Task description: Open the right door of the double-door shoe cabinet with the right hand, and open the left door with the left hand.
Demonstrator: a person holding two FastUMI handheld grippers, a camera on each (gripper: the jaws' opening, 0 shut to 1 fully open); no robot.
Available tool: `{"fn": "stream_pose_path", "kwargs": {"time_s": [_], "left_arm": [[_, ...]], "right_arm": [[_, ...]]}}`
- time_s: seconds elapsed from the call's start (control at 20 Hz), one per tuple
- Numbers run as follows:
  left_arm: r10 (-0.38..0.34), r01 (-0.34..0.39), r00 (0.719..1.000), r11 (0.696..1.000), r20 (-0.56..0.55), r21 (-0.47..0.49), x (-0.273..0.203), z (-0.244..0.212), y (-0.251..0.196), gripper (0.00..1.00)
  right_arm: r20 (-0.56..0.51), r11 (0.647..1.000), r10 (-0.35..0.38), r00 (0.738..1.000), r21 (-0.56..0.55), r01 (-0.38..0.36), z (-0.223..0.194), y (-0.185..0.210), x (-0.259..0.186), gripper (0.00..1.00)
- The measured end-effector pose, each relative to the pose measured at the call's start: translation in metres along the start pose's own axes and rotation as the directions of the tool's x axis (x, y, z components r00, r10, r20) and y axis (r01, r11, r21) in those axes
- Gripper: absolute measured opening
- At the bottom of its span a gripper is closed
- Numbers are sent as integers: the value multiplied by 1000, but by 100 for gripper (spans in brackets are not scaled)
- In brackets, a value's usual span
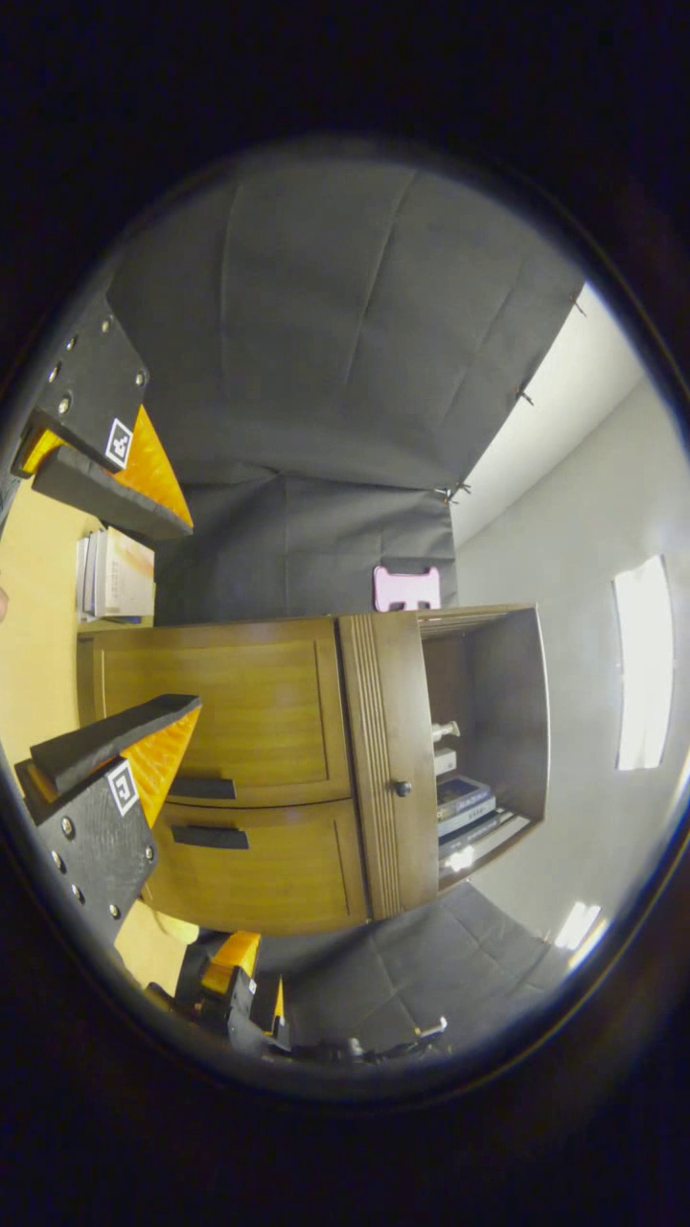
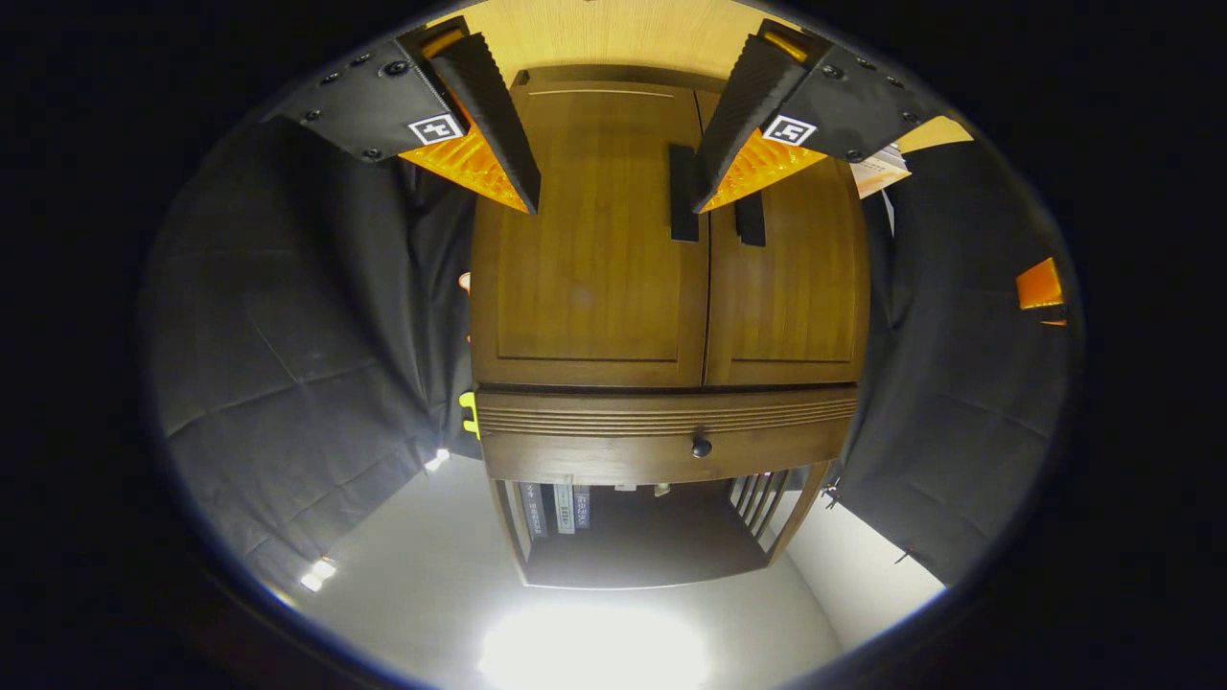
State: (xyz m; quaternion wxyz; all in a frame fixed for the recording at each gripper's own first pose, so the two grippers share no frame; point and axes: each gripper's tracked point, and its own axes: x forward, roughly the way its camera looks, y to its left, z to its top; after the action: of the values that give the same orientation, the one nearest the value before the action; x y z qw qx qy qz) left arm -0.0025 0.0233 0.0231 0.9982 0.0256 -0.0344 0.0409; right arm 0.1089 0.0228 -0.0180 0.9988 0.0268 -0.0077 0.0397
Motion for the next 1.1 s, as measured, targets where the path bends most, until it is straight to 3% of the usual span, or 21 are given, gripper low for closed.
{"fn": "stream_pose_path", "kwargs": {"time_s": [0.65, 1.1], "left_arm": [[119, -118, 993, 992, -26, 55, -10, -6, 25, 95], [175, -172, 983, 983, -46, 70, -15, -9, 32, 95]], "right_arm": [[-26, 995, 95, 995, 17, -95, -24, 45, 105, 98], [-132, 992, 122, 984, 37, -118, -69, 67, 146, 97]]}}
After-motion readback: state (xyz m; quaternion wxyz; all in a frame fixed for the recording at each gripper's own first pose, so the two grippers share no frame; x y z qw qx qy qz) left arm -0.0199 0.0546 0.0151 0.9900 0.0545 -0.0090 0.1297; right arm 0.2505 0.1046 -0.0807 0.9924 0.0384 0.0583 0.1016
